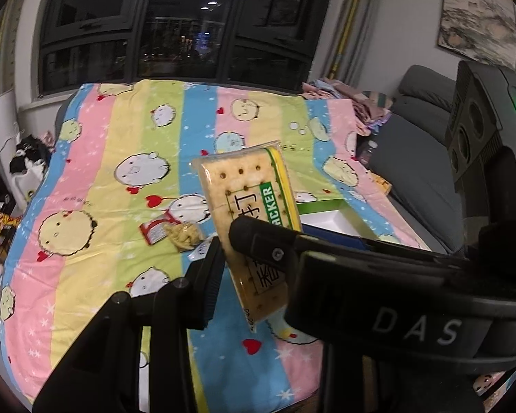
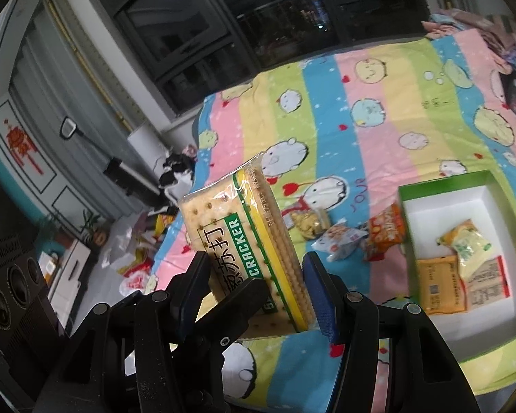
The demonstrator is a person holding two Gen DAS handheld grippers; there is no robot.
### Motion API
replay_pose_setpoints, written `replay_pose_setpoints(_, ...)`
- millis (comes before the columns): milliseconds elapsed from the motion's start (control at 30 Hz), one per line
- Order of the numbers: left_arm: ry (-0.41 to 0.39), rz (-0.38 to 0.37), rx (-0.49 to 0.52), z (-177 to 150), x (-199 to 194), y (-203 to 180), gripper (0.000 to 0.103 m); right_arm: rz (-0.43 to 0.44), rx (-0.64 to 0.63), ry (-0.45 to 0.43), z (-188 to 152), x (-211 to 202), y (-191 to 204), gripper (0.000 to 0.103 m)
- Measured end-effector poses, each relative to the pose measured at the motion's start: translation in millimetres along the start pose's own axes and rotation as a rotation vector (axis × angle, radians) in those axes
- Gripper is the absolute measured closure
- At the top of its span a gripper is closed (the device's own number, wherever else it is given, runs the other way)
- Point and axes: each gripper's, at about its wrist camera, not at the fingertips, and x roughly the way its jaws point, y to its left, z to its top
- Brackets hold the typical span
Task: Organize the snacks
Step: 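Carry the cracker packet with the right tool over the green-rimmed box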
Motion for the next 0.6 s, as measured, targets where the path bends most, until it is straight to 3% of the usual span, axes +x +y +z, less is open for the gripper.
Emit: replay_pose_setpoints(600, 0.038, -0.166, 0.115, 16.9, 45.9, -67.8, 0.069, -0.129, 0.142, -0.120, 10.5, -45.7, -73.5, 0.045)
